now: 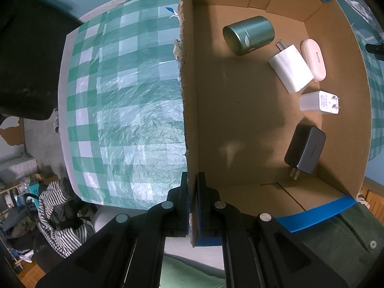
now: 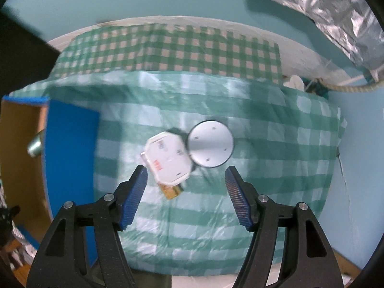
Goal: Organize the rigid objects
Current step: 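Withdraw the right gripper from the box toward the round white pucks, then grasp the round white-and-black puck with the right gripper and lift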
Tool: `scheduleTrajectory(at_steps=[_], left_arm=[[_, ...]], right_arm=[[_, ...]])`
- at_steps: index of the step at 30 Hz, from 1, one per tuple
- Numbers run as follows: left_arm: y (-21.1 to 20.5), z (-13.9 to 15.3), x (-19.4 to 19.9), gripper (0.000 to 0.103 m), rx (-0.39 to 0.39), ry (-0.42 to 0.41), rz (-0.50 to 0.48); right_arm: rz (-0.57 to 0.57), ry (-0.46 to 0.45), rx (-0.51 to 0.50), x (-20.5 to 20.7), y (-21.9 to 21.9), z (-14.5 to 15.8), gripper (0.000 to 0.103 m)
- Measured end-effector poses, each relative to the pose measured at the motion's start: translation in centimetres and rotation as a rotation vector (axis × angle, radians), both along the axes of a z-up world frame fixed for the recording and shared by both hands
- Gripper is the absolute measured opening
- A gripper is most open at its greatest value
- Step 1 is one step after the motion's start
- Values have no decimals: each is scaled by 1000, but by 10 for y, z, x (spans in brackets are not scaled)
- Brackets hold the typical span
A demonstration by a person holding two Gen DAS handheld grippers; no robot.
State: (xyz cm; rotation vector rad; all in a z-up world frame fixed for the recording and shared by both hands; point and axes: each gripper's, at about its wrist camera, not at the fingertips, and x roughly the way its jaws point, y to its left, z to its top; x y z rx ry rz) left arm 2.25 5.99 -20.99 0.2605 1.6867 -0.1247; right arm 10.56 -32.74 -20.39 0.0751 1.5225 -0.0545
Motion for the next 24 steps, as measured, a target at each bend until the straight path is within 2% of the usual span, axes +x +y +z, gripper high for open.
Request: scheduleTrajectory(at_steps=[11,18,24], left_arm=[[-2,0,1,5,20,4,21],[-1,0,1,5,24,8,29],[-1,0,1,5,23,9,30]], right_arm=[[-152,22,-23,21,-35,-40,68],[-204,14,-5,29,-41,-55,68],[-195,56,-11,29,-31,-66,70]])
